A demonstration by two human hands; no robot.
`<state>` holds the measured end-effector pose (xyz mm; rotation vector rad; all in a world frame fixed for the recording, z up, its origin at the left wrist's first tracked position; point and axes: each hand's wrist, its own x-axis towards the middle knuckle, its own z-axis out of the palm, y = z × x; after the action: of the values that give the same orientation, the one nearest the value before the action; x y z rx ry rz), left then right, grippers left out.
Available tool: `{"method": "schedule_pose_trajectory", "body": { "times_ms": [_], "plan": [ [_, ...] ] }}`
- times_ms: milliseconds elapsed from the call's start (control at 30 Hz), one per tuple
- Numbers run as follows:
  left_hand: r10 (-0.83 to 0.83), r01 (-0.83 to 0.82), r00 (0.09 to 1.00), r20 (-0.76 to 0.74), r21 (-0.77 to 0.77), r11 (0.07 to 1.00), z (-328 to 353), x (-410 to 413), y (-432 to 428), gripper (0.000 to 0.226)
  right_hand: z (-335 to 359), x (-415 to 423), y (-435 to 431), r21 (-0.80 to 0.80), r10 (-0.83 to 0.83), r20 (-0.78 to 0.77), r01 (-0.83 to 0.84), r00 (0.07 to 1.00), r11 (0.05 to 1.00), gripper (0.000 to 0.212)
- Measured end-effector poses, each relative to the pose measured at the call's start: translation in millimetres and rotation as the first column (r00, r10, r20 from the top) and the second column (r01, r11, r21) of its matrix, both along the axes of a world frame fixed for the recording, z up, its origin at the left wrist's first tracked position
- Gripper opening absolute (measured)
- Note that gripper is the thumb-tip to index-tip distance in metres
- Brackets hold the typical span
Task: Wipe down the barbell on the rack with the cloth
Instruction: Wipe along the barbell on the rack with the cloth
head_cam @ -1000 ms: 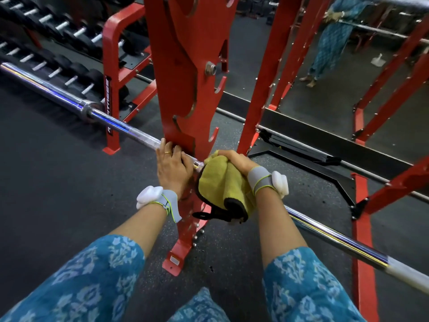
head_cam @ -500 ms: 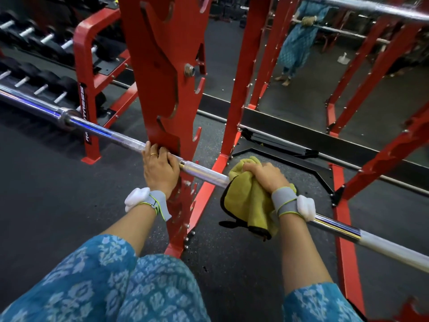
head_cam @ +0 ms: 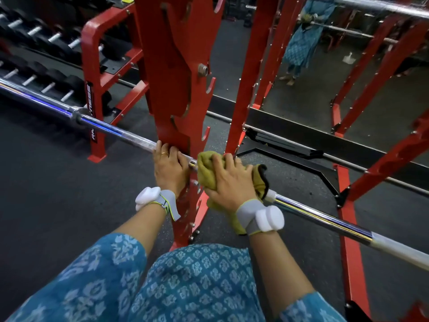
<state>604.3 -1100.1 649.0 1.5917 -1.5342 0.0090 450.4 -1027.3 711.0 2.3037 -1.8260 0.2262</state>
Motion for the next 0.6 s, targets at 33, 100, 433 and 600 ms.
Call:
{"method": "schedule_pose_trajectory", "body": {
  "times_ms": [33,100,433,600],
  "plan": [
    [-0.007,0.007,1.0,0.001,0.003,1.0,-0.4,0.7,0.6,0.035,2.6,8.5,-6.0,0.011,0.018,-0.006,-0.018,1.0,1.0,0.07],
    [-0.017,0.017,1.0,0.012,0.025,1.0,-2.1,1.8,0.1,0.027,7.1,21.0,-18.4,0.05,0.06,-0.007,-0.059,0.998,0.997,0.072],
    [-0.028,0.027,1.0,0.005,0.061,0.998,4.0,3.7,3.2,0.036,-3.8,7.7,0.3,-0.087,0.112,0.076,-0.106,0.991,0.991,0.079],
    [-0.028,0.027,1.0,0.012,0.059,0.998,5.5,3.8,4.6,0.037,1.3,-11.5,20.2,-0.072,0.035,0.079,-0.03,0.996,0.997,0.075]
  ]
}}
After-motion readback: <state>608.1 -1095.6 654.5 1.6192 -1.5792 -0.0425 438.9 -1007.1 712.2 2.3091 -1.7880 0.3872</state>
